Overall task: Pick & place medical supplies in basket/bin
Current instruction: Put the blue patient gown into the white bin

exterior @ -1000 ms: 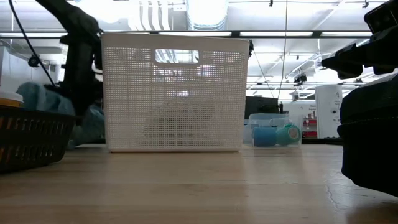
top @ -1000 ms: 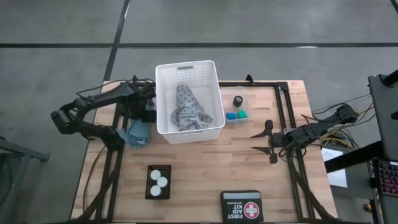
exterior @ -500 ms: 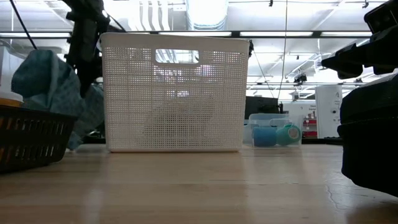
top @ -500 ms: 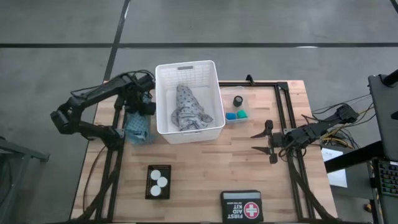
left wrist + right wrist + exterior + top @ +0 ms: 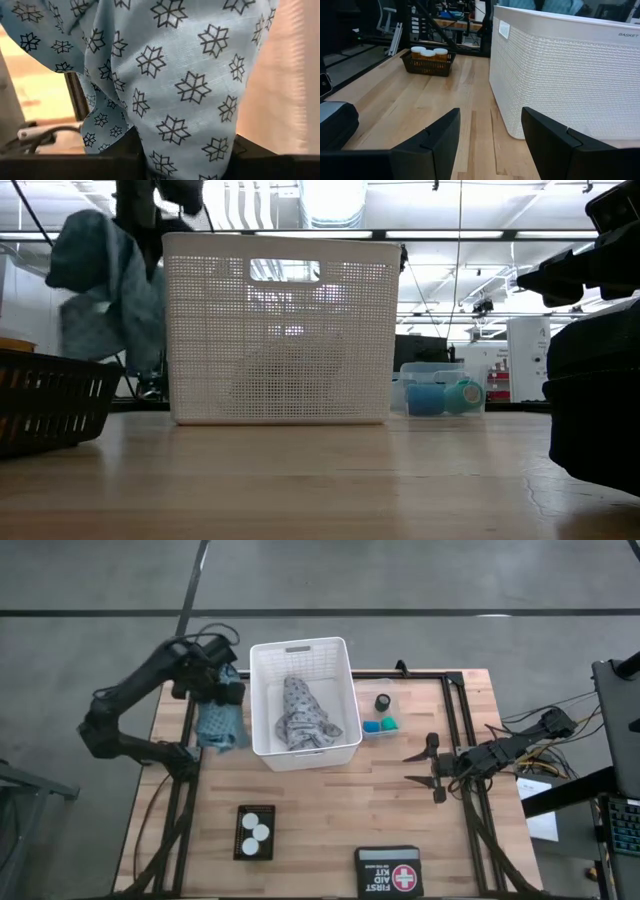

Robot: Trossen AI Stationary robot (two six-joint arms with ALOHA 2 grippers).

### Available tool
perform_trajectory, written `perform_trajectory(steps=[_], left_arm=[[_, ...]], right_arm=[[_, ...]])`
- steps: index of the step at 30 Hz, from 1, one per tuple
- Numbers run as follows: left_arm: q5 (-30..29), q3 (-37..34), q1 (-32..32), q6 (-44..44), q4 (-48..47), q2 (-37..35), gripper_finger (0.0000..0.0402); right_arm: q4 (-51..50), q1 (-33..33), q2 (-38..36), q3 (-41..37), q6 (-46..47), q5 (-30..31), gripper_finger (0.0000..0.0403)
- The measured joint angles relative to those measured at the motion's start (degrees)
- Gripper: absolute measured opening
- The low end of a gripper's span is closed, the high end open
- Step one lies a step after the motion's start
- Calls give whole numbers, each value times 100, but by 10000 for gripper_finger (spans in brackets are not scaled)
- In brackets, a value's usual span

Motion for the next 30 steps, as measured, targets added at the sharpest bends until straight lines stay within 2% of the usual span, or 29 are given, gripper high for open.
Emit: perform_trajectory(steps=[7, 16, 21, 30], left_arm=[[-423, 868, 4, -225, -5, -317, 129], [-1142, 1988, 2, 365, 523, -460, 129], [-1509, 2260, 2, 986, 1661, -460, 129], [-1776, 1954, 2, 1943, 4164, -260, 129]], right_arm=[[0, 0, -2, 0, 0, 0, 206], [-1, 1, -2, 0, -1, -2, 206], [-2, 0, -2, 0, -2, -2, 206], [-2, 0, -2, 0, -2, -2, 206]])
